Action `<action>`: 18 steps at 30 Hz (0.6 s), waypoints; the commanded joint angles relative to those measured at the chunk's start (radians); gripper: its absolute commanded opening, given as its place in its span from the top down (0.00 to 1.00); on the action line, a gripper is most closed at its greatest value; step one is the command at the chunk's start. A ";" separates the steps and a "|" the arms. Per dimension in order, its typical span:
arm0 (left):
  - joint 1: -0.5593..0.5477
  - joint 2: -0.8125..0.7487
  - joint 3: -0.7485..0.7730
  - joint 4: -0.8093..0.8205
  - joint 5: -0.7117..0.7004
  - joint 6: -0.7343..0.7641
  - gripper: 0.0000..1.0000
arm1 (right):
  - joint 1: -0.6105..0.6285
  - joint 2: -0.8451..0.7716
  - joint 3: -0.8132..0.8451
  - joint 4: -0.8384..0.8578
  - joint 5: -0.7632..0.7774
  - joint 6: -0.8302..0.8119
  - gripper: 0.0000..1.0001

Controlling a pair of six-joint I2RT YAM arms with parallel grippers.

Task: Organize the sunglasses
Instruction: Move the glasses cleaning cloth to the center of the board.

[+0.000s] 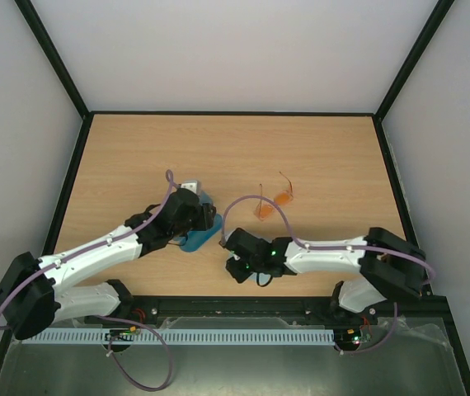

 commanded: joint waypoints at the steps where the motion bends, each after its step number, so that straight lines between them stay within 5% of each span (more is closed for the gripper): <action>1: -0.003 -0.014 -0.009 -0.016 -0.020 -0.003 0.43 | 0.008 -0.141 0.001 -0.081 0.014 -0.029 0.74; 6: -0.004 -0.009 0.004 -0.021 -0.011 0.005 0.43 | 0.001 -0.262 0.027 -0.136 0.109 0.022 0.59; 18: -0.077 0.176 0.139 -0.081 0.080 0.121 0.40 | -0.336 -0.403 -0.067 -0.356 0.093 0.276 0.57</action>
